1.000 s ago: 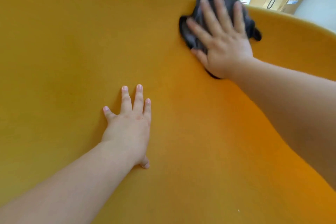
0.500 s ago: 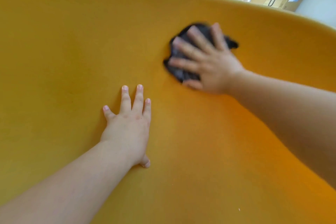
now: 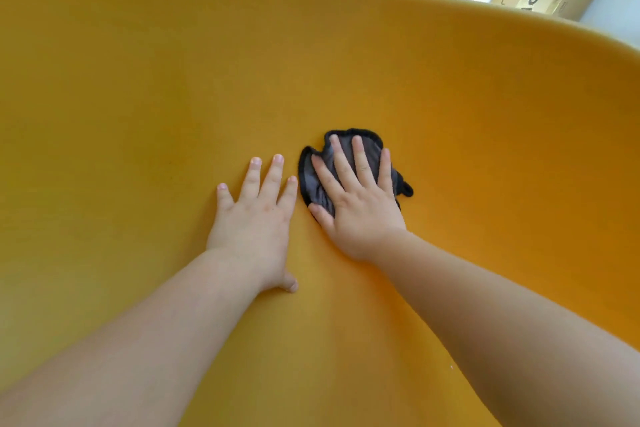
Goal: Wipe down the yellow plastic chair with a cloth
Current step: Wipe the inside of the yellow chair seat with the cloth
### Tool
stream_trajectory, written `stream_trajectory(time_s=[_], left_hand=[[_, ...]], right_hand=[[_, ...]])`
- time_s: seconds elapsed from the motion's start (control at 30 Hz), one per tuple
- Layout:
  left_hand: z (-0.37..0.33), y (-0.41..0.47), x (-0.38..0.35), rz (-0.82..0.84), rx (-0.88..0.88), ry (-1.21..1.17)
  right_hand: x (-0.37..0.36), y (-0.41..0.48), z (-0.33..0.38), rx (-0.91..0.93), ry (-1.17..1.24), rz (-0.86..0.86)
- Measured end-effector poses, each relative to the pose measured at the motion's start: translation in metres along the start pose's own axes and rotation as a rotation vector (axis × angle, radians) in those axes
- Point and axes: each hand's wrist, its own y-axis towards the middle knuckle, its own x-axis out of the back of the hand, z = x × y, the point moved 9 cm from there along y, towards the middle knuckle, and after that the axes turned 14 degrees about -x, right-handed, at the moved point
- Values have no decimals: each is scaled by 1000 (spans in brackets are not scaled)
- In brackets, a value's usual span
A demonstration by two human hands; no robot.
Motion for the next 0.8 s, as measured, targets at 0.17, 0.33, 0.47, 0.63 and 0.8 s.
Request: stream_trajectory(time_s=[0.17, 0.33, 0.47, 0.63, 0.8], left_hand=[[55, -51, 0, -100, 80, 148], [119, -105, -11, -126, 230, 156], [144, -118, -17, -35, 369, 145], [149, -117, -21, -32, 395, 65], [147, -116, -21, -28, 377, 73]], right_hand=[[21, 39, -63, 101, -213, -74], [34, 64, -48, -359, 46, -113], [21, 53, 21, -441, 288, -42], [9, -8, 96, 65, 197, 7], [9, 15, 54, 507, -12, -82]])
